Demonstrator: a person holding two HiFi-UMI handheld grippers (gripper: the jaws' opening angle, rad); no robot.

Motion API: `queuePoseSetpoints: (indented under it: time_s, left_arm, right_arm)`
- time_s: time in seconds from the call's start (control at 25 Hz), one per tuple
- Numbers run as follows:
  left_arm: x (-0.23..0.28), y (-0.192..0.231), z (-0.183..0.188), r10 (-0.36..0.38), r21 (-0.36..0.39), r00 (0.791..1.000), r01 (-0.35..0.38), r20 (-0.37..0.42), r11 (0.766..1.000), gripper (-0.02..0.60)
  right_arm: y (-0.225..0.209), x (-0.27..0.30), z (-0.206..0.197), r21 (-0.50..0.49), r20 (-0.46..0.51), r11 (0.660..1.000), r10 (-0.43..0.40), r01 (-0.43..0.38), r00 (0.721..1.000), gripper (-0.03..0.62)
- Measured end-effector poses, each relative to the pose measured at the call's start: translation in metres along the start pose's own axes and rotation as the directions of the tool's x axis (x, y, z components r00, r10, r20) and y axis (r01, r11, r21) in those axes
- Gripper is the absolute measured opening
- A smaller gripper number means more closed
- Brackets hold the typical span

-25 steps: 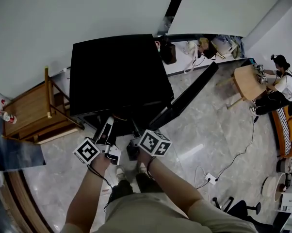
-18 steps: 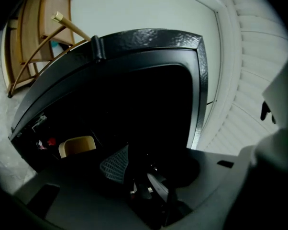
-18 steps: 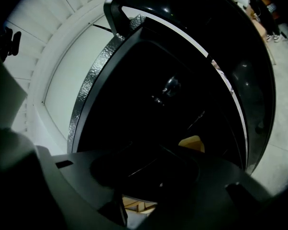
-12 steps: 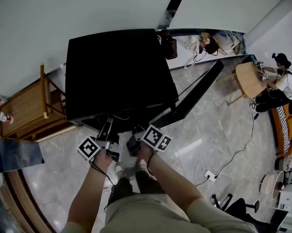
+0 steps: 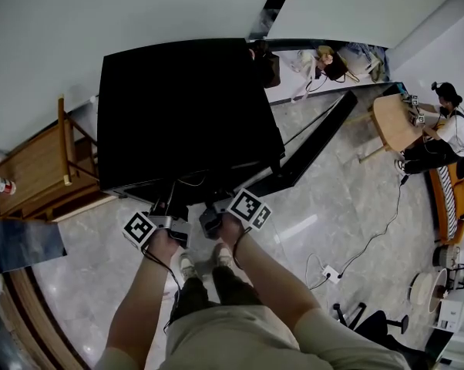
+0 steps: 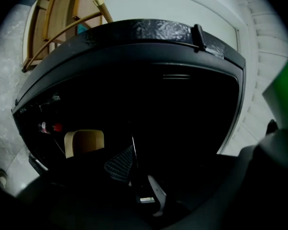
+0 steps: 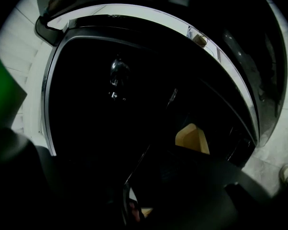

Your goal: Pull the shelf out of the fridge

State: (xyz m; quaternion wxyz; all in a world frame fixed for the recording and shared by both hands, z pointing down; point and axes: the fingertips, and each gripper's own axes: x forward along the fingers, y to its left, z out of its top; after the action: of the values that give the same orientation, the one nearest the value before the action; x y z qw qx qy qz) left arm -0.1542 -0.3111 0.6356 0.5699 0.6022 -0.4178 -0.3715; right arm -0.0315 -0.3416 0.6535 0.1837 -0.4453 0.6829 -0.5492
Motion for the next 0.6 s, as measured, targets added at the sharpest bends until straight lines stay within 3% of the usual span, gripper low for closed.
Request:
queuePoseSetpoints:
  time_s: [0.2,0.6]
  left_arm:
    - [-0.003,0.005,0.001,-0.035,-0.040,0.998,0.037,0.042,0.999,0.118]
    - [0.014,0.016,0.021,0.001,-0.066,0.996,0.005,0.095,0.998,0.119]
  right_arm:
    - [-0.007,0.004,0.004,0.074,0.037,0.997,0.017,-0.020,0.999,0.117]
    - [-0.018,0.013,0.014,0.207,0.080,0.976,0.048,-0.064,0.996,0.094]
